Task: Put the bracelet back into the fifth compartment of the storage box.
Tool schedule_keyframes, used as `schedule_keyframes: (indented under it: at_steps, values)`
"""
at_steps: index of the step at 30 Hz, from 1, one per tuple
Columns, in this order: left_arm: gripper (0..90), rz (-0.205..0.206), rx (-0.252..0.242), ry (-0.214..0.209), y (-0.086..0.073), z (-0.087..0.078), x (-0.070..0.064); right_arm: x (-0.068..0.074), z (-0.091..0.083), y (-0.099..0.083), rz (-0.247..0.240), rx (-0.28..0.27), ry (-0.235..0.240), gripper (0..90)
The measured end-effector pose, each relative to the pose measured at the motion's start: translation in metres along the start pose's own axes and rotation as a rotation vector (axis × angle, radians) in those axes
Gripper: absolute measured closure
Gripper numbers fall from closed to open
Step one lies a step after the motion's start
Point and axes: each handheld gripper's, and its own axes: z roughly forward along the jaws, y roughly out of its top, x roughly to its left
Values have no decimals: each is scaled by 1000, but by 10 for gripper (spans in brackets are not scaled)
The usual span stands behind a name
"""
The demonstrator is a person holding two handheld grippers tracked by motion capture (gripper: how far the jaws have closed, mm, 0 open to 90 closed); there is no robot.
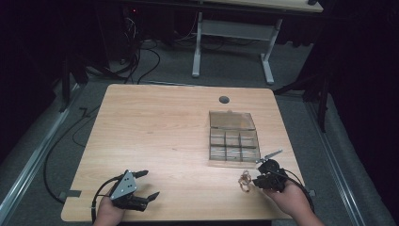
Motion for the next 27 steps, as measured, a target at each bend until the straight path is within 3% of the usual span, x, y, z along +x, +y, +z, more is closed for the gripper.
schedule_keyframes:
  at_steps: [18, 25, 27]
  values:
    - [162, -2, -3, 3, 0, 0, 0, 8, 2, 11, -35, 141, -1, 649]
    - [162, -5, -4, 3, 0, 0, 0, 8, 0, 14, -50, 169, 0, 554]
    - [162, -6, -4, 3, 0, 0, 0, 9, -2, 16, -47, 160, 27, 500]
